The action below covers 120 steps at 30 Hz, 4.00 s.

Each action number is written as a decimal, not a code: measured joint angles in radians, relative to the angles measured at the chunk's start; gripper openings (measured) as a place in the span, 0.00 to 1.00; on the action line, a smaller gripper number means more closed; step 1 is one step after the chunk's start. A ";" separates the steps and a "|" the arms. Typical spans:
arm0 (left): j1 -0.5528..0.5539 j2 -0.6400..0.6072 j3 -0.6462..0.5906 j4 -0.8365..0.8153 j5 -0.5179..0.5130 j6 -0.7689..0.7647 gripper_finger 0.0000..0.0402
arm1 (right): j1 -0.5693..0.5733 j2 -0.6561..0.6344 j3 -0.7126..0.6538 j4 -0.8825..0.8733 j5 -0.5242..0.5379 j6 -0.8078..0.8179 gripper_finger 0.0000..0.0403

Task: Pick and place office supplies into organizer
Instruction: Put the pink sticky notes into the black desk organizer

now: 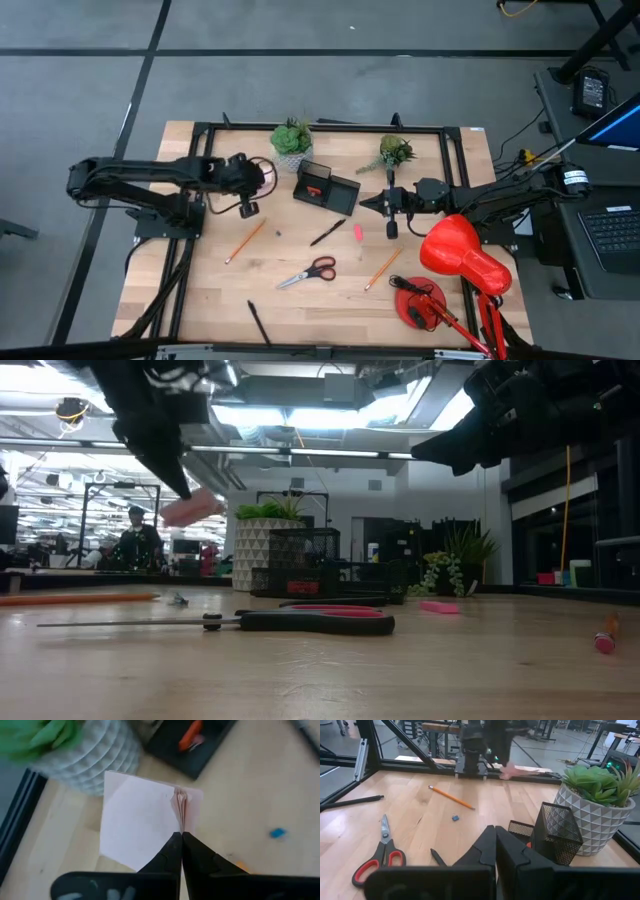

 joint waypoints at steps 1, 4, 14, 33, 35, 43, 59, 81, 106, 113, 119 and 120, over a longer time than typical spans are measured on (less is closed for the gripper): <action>-0.021 -0.007 0.000 0.004 0.000 -0.006 0.00 | 0.000 0.000 0.000 0.000 0.000 0.000 0.01; -0.084 -0.011 0.000 0.023 -0.027 -0.030 0.00 | 0.000 0.000 0.000 0.004 0.006 0.004 0.01; -0.208 0.057 0.001 0.226 -0.120 0.063 0.00 | 0.000 -0.080 0.000 -0.015 0.035 0.047 0.00; -0.204 0.401 0.307 0.304 -0.120 0.292 0.00 | 0.000 -0.199 0.000 -0.133 0.035 0.082 0.00; -0.199 0.434 0.341 0.305 -0.113 0.295 0.00 | 0.000 -0.199 0.000 -0.139 0.035 0.080 0.01; -0.177 0.553 0.459 0.312 -0.079 0.388 0.00 | 0.000 -0.199 0.000 -0.157 0.035 0.080 0.01; -0.087 0.780 0.592 0.319 -0.015 0.420 0.00 | 0.000 -0.199 0.000 -0.176 0.036 0.077 0.01; -0.065 0.862 0.591 0.382 0.024 0.412 0.00 | 0.000 -0.198 0.000 -0.216 0.038 0.079 0.01; -0.026 0.958 0.591 0.393 0.100 0.411 0.00 | 0.000 -0.198 0.000 -0.237 0.037 0.076 0.01; -0.026 0.958 0.591 0.391 0.099 0.412 0.00 | 0.000 -0.198 0.000 -0.239 0.037 0.062 0.01; -0.026 0.958 0.591 0.393 0.099 0.412 0.00 | 0.000 -0.198 0.000 -0.239 0.037 0.059 0.01; -0.026 0.958 0.591 0.393 0.099 0.412 0.00 | 0.000 -0.198 0.000 -0.239 0.037 0.059 0.01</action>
